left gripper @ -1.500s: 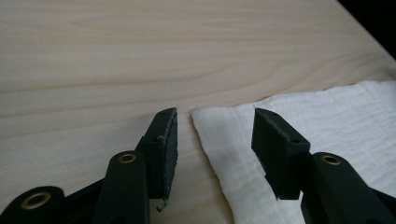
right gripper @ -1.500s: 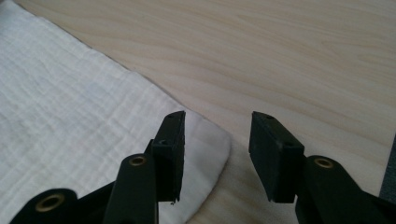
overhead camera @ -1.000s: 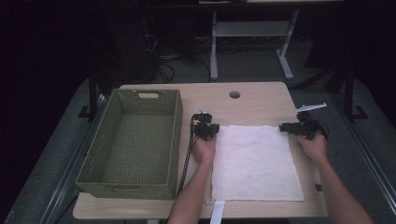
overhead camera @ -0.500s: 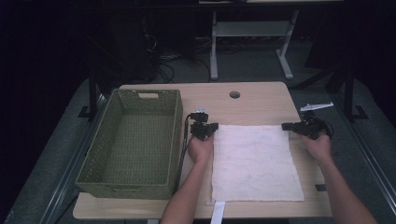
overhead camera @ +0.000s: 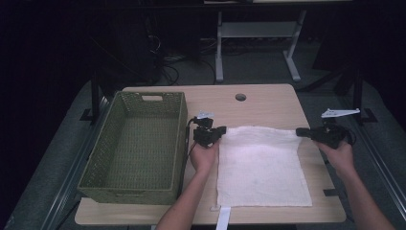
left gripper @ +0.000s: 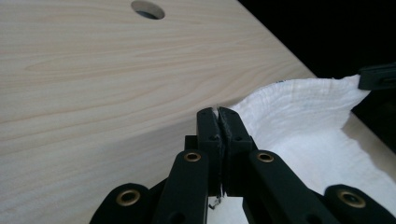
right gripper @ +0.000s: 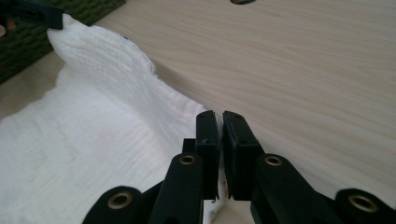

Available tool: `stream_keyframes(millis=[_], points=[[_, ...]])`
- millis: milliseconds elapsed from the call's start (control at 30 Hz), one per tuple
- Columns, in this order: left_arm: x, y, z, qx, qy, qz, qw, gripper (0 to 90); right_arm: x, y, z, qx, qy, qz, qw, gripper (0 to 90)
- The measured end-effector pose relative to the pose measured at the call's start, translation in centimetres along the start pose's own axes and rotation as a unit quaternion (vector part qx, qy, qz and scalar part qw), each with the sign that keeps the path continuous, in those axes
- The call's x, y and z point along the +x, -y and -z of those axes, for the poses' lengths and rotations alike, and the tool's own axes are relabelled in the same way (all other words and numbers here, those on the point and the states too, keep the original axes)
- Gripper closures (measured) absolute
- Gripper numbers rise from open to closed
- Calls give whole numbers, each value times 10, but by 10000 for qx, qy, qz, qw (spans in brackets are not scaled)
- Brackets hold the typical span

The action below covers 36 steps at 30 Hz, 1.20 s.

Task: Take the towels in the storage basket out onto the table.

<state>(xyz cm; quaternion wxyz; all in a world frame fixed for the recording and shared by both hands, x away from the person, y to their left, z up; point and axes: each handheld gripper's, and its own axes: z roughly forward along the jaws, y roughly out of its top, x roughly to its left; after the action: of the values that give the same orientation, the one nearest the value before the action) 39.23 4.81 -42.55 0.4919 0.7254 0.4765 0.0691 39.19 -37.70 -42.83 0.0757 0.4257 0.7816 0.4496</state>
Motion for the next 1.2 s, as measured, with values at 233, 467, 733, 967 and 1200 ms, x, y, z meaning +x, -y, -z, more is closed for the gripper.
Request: stream_keyframes(millis=[233, 467, 733, 967, 1200], points=[[-18, 8, 18, -73, 279, -143, 9995, 886, 17, 13, 21, -212, -249, 161, 9993, 848], [-38, 17, 38, -167, 415, -411, 9982, 886, 39, 24, 42, -302, -389, 447, 9978, 848], [-52, 36, 57, -148, 384, -570, 9975, 886, 64, 43, 58, -259, -476, 699, 9961, 846], [-61, 57, 73, 68, 500, -721, 9961, 885, 76, 62, 68, -267, -534, 748, 9954, 845], [-66, 81, 82, 417, 387, -1000, 9934, 885, 90, 83, 66, 13, -550, 824, 9951, 844]])
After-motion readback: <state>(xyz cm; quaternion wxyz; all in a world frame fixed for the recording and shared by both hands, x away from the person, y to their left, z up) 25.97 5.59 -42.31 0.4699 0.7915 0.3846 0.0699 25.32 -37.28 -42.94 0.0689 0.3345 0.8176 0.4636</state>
